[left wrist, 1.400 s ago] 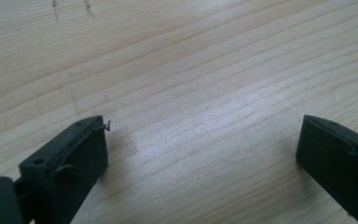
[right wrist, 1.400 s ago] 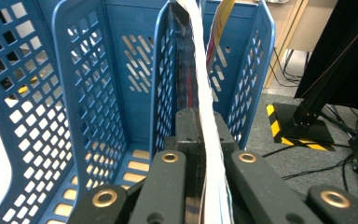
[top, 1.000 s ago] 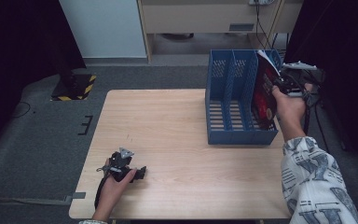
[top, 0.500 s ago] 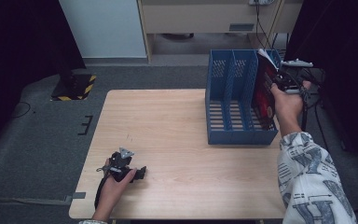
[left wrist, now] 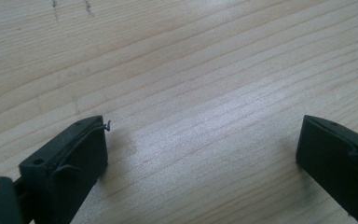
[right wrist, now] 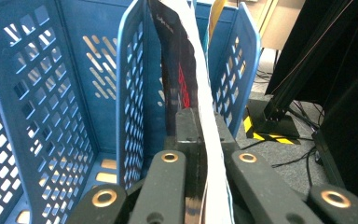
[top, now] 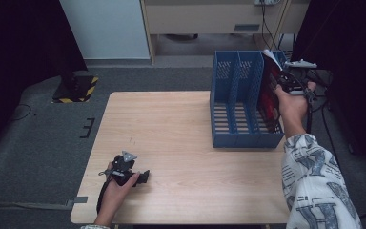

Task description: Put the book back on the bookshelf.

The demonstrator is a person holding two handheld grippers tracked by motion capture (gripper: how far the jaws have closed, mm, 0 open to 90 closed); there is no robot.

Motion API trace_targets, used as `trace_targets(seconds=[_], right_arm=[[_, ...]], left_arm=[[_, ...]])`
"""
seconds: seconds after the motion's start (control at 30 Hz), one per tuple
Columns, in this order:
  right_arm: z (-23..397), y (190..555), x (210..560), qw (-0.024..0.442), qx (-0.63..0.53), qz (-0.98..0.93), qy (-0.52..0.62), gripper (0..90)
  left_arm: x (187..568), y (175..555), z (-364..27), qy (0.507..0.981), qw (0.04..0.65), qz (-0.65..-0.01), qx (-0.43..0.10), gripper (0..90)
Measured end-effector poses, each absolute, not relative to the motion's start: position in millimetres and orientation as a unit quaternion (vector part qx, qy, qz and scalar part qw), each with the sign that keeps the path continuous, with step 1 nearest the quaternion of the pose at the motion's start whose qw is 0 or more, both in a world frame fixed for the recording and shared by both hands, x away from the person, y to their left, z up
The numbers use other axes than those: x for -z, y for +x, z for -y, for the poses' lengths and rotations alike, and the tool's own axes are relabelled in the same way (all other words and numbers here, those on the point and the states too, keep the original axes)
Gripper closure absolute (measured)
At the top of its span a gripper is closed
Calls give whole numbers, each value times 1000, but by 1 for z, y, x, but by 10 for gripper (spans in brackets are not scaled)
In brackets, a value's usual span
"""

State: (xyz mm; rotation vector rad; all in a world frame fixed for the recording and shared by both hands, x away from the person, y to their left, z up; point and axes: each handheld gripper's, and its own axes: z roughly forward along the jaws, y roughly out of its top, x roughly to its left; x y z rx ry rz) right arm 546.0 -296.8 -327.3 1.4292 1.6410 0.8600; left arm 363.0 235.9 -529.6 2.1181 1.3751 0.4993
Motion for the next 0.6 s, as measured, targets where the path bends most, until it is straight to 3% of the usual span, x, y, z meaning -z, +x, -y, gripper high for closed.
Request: trace_targets(seconds=[0.6], right_arm=[[283,543,330,391,-351,-655,543,856]], left_arm=[[529,363,-236,790,279,-513,-186,13]])
